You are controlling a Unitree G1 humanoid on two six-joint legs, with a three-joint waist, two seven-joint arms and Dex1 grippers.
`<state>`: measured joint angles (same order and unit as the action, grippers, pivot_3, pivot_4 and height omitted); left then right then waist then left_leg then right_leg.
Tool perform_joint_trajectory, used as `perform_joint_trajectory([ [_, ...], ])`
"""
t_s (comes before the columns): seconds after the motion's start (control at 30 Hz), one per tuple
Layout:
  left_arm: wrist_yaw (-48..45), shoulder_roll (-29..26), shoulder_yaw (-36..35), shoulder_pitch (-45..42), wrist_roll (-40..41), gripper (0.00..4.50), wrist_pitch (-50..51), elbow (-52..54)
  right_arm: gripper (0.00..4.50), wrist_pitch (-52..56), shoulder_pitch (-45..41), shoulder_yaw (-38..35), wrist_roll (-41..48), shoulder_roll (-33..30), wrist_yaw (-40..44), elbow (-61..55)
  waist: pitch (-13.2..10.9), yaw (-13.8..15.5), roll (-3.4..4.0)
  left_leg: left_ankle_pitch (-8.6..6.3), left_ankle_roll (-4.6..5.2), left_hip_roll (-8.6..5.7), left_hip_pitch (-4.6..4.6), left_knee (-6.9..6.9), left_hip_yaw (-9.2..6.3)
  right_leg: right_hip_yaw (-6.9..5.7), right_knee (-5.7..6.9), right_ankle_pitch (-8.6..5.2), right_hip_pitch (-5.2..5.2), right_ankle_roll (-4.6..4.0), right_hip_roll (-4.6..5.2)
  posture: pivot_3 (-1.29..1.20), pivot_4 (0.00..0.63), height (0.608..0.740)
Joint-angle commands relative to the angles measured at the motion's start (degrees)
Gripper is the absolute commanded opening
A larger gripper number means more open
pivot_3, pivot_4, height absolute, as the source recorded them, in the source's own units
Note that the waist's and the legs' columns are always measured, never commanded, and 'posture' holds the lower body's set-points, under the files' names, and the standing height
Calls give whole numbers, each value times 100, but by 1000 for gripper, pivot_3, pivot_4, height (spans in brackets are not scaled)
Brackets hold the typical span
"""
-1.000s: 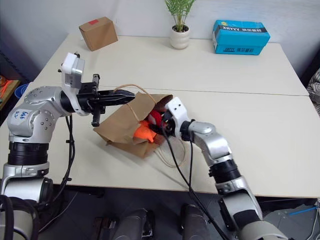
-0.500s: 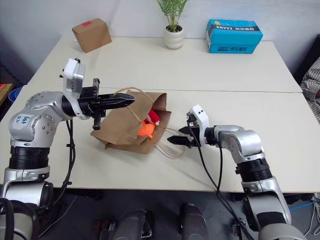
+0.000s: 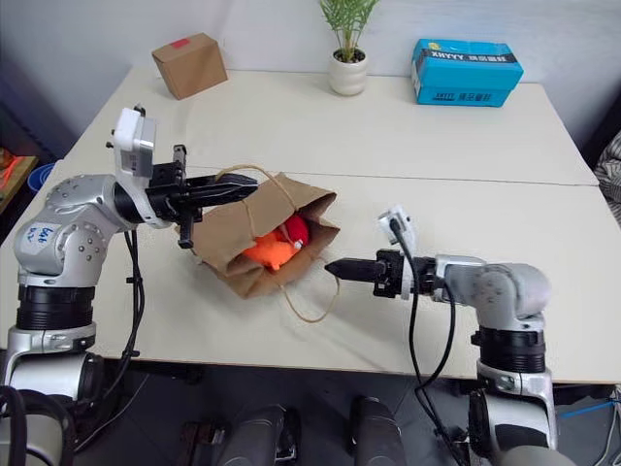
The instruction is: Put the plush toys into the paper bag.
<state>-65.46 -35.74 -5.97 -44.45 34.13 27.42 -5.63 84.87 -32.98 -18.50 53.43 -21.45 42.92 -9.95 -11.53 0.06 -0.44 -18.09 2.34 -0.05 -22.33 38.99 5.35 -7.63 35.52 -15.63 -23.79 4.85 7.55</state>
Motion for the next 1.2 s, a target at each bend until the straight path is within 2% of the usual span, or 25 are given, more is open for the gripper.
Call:
perform_joint_trajectory([
  [0.03,71,180,-163,-358,-65,0,-413,-385,44,694,-176,-1411,1098,91,-680,-462,0,42,0,-1,1,-2,-1,0,-1,-1,0,0,0,0,0,0,150,740],
  [0.13,61,369,-121,-667,-219,0,-779,-887,44,762,-358,-2068,1970,-59,-1354,-455,0,77,0,-4,10,-9,-3,2,1,0,-2,3,0,5,0,0,150,740],
  [0.23,47,625,-80,-1093,-416,0,-1271,-1527,44,388,-491,-2306,2876,-345,-2201,-354,0,88,0,-4,11,-10,-3,-1,3,-1,-4,3,-1,5,0,0,150,740],
  [0.4,-196,869,21,-1565,-634,0,-1679,-2221,44,-478,-150,-1841,3732,-571,-3218,-547,0,62,0,-5,12,-10,-2,-4,13,-1,-8,3,-1,5,-4,0,150,740],
  [0.5,-428,877,78,-1657,-633,0,-1568,-2331,44,-837,270,-1423,3705,-627,-3390,-864,0,21,0,-5,12,-7,-2,-9,16,-1,-9,3,-3,6,-7,0,150,740],
  [0.6,-597,804,107,-1629,-602,586,-1328,-2248,0,-1315,595,-1244,4098,-660,-3621,-893,0,-7,0,-4,14,-7,-3,-8,18,0,-8,3,-3,6,-7,0,150,740],
  [0.73,-684,439,122,-1262,-516,1804,-719,-1613,939,-1518,1008,-1030,4526,-1363,-3442,-1384,0,-15,-1,-4,17,-7,-4,-8,14,0,-13,4,-3,8,-5,0,150,740],
  [0.87,-778,-50,153,-749,-514,3004,-265,-955,2301,-1894,1376,-1209,3924,-1989,-2495,-1917,0,-12,-1,-6,17,-3,-1,-12,16,4,-17,4,-2,8,-5,0,150,740],
  [0.9,-755,-161,101,-629,-520,3379,-207,-877,2756,-2058,1485,-1256,3743,-2087,-2253,-2077,0,-2,-1,-6,17,-1,-2,-10,14,2,-18,4,-2,8,-7,0,150,740],
  [1.03,-758,-514,-106,-104,-442,4500,-44,-624,4098,-2991,1762,-1437,3087,-2004,-1562,-2501,-1,20,-2,-12,27,-2,-2,-5,12,4,-23,7,4,13,-3,0,150,740],
  [1.2,-497,-650,-416,668,-399,4500,20,-446,4098,-4066,2594,-1469,1568,-2132,-491,-2564,-1,84,-1,-19,34,-2,-2,-6,11,3,-46,12,12,22,-2,0,150,740],
])
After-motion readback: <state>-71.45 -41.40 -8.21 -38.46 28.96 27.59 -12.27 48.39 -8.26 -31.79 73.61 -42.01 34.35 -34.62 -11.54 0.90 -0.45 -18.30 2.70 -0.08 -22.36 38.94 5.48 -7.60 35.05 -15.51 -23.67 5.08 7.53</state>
